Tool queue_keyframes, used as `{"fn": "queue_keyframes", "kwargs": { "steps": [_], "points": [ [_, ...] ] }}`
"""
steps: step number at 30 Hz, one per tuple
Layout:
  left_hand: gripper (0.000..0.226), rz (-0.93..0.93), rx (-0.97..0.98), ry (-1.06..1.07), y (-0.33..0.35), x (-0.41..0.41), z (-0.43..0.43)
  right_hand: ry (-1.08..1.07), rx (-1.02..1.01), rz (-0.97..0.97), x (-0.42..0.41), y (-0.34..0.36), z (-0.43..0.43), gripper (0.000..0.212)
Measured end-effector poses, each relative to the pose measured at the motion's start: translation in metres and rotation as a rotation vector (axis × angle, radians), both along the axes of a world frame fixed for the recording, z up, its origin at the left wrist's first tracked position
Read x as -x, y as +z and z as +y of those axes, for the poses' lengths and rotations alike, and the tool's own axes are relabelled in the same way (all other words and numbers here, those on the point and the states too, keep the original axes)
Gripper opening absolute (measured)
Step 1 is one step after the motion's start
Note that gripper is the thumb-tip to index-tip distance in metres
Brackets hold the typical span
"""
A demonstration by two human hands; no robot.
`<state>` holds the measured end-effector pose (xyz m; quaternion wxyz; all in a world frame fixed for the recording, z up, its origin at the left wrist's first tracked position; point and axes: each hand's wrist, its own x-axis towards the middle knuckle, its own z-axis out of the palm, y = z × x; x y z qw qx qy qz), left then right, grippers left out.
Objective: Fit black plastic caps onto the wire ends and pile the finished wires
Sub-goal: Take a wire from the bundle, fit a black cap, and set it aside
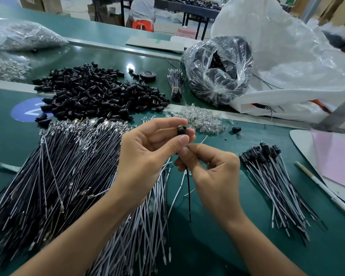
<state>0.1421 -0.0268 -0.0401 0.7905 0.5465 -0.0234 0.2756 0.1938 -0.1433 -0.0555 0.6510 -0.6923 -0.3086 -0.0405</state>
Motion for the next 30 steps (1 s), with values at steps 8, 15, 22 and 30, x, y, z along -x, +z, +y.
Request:
{"fn": "queue_keyframes", "kwargs": {
  "steps": [8, 15, 22, 30],
  "points": [
    [0.023, -0.022, 0.018, 0.005, 0.0012, 0.0, -0.0014, -0.026, -0.025, -0.015, 0.0028, -0.0004, 0.0009, 0.012],
    [0.039, 0.019, -0.026, -0.022, 0.0006, -0.0006, -0.0006, -0.045, -0.047, -0.053, 0.0038, 0.0007, 0.0007, 0.015],
    [0.022, 0.089, -0.11, -0.031, 0.0002, 0.0006, -0.0003, -0.029, -0.07, -0.078, 0.0046, 0.0016, -0.0004, 0.013],
    [0.021, 0.085, -0.151, -0.014, 0.0028, 0.0026, -0.0022, -0.045, -0.041, -0.117, 0.0029, -0.0006, -0.0015, 0.012]
  ]
}}
